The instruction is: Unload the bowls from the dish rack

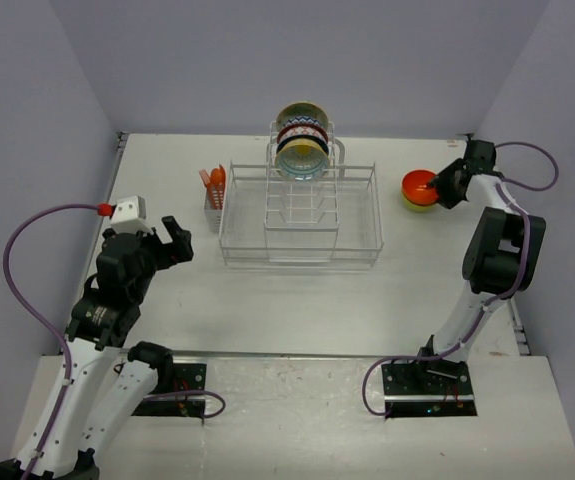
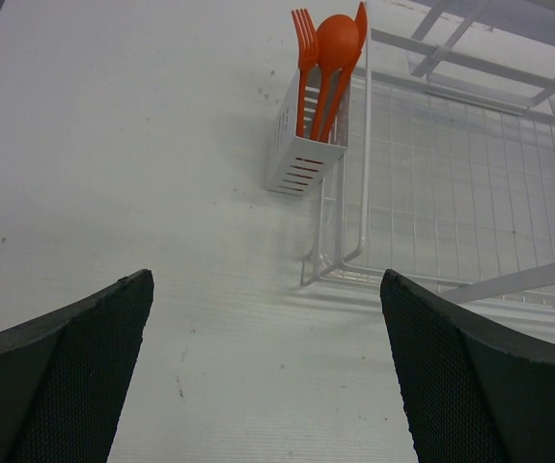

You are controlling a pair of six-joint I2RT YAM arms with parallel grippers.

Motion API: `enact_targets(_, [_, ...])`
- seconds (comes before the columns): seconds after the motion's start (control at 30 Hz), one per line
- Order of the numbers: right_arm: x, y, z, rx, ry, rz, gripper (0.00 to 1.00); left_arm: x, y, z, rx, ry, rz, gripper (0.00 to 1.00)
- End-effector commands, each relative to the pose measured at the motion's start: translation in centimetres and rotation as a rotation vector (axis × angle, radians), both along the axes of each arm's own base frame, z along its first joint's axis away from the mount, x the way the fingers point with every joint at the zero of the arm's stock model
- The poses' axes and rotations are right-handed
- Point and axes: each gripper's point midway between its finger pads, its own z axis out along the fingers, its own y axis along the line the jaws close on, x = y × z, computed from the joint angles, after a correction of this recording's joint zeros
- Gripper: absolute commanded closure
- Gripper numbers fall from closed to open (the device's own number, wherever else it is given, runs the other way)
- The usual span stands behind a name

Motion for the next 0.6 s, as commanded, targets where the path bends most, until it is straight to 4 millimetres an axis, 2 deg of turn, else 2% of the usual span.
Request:
enact_targets(0.0, [0.8, -0.6, 2.5, -0.023, -0.052, 0.002, 0.50, 0.4, 0.0, 0.3, 0.001, -0.017, 0.005, 0.00])
enact_targets(0.27, [0.0, -0.5, 4.9, -0.050, -0.095, 0.012, 0.38, 0.5, 0.0, 0.2, 0.003, -0.013, 0.006, 0.00])
enact_targets(0.57, [-0.9, -1.3, 5.5, -0.127, -0.084, 0.017, 0.33, 0.4, 0.0, 0.3, 0.002, -0.018, 0.006, 0.00])
